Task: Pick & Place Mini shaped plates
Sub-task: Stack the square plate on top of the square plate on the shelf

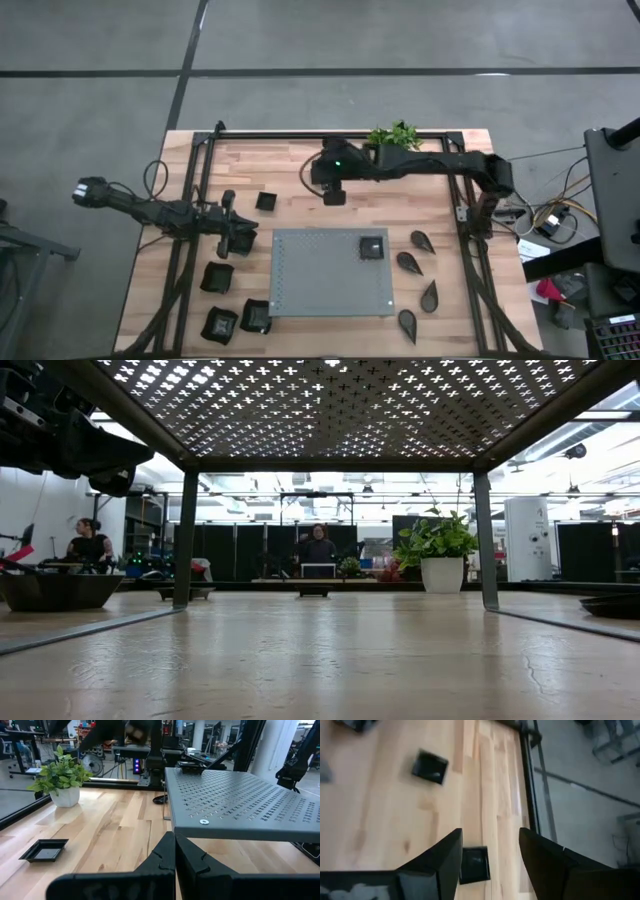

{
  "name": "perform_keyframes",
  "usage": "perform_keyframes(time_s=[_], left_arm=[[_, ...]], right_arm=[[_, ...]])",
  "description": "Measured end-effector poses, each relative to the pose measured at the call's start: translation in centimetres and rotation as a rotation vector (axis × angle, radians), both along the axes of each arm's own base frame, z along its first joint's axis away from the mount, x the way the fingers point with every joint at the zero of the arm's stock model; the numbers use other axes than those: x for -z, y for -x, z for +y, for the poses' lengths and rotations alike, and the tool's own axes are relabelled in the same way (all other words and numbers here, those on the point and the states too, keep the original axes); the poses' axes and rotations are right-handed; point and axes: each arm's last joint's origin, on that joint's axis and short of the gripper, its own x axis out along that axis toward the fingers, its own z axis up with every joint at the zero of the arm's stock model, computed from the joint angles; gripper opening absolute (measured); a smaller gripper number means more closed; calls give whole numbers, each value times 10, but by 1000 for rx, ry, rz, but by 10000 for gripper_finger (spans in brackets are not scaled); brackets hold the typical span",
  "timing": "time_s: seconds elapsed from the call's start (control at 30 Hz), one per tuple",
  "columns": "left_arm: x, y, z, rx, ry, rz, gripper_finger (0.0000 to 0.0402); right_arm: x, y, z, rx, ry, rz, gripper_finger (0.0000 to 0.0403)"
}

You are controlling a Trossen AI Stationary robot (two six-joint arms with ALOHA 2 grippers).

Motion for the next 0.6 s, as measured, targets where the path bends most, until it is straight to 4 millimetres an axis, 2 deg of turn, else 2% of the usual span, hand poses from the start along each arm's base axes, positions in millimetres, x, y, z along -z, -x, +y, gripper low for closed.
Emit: perform_keyframes(time_s=[0.13,0.27,0.47,0.6], left_arm=[[1,0,0,0,-2,6,0],[1,0,0,0,-2,7,0],[1,0,0,0,-2,8,0],[1,0,0,0,-3,10,0]], right_arm=[[27,-12,-17,25,-1,61,195],[43,-21,-29,35,-3,98,196],[67,-33,-34,5,-23,157,190],[73,-35,-36,-1,-39,168,185]])
